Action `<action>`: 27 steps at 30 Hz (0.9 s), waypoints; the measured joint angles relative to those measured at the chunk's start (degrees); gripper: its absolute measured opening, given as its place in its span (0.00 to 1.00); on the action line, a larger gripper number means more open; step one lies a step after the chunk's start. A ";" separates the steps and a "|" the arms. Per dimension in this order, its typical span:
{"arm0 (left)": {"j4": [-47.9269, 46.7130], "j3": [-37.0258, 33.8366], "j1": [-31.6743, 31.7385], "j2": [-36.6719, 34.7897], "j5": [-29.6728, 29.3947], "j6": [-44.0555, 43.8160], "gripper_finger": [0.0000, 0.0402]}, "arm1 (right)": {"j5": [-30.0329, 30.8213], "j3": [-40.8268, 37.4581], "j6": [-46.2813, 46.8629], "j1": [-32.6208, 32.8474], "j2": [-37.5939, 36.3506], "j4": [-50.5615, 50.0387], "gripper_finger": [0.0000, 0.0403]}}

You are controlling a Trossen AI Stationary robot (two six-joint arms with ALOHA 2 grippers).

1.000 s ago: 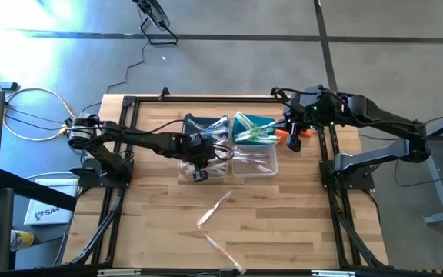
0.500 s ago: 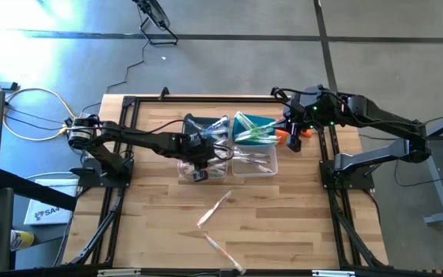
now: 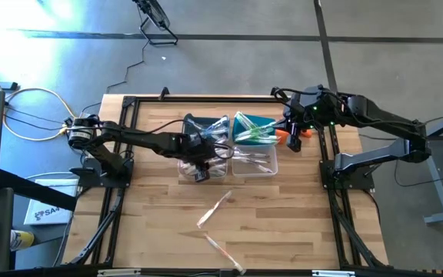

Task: Pick & Place Toothbrushes
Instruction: Put the orange toothbrush into the gray bin

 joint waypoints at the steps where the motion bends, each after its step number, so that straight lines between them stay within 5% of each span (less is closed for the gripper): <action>1: 0.47 0.00 0.00 0.00 0.00 0.00 0.39 | 0.00 0.00 0.00 -0.01 0.01 0.00 0.01; 21: 1.87 0.07 0.00 0.04 -0.02 0.00 0.39 | 0.00 0.00 -0.14 -0.01 0.01 -0.04 0.01; 27: -3.03 5.21 -0.02 -0.63 0.61 -0.02 0.39 | -0.02 0.02 -0.14 0.01 0.01 -0.07 0.01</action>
